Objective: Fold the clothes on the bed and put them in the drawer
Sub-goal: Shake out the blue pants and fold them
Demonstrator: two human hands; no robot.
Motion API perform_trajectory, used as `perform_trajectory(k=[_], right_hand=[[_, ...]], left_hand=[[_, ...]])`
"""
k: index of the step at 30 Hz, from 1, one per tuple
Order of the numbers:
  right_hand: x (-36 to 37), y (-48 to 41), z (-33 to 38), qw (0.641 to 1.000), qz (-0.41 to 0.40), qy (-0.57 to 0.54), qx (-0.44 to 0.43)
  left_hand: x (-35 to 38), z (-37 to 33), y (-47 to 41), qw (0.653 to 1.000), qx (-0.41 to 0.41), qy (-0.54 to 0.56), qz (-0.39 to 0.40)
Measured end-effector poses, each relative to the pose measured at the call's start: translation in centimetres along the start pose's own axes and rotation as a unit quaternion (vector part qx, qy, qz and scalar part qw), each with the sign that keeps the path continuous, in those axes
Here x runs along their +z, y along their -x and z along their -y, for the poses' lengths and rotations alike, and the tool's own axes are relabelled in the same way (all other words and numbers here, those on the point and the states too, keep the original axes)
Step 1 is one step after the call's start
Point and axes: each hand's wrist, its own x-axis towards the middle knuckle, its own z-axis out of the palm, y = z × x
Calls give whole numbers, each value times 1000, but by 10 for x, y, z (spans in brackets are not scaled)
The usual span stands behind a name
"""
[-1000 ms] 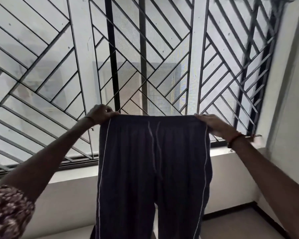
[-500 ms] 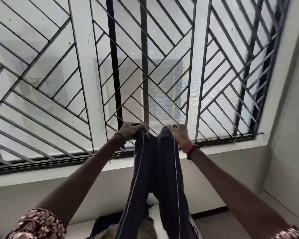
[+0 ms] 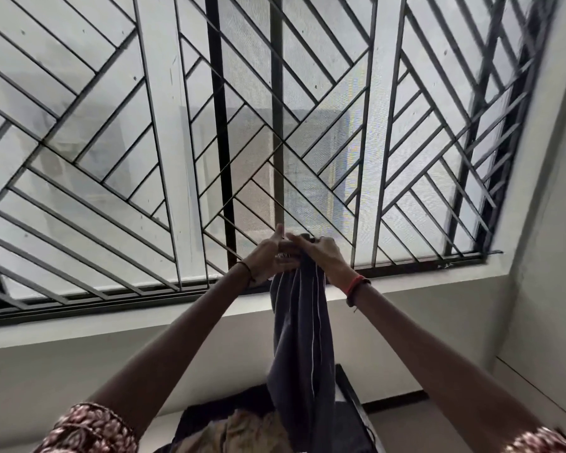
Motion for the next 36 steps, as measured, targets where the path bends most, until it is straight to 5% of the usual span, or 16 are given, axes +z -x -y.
perform_trajectory(k=[4, 7, 11, 16, 21, 31, 33, 36], right_hand=[[-7, 2, -10, 997, 60, -29, -39], [-15, 8, -11, 996, 70, -41, -29], [-28, 17, -14, 988, 135, -69, -29], [-45, 34, -11, 968, 199, -148, -34], [-75, 44, -23, 963, 209, -169, -20], [-117, 64, -58, 958, 242, 131, -77], [-116, 66, -61, 932, 253, 245, -81], [-105, 74, -68, 901, 218, 365, -87]], left_hand=[[-12, 10, 1, 999, -14, 24, 32], [-24, 18, 0, 995, 45, -86, 28], [-45, 18, -3, 894, 194, -403, 39], [-33, 0, 10, 854, 44, -481, 193], [-36, -10, 16, 812, -40, -545, 206], [-10, 6, 30, 788, -63, -573, 218], [-2, 19, 30, 759, -66, -606, 229], [10, 29, 32, 667, -15, -709, 228]])
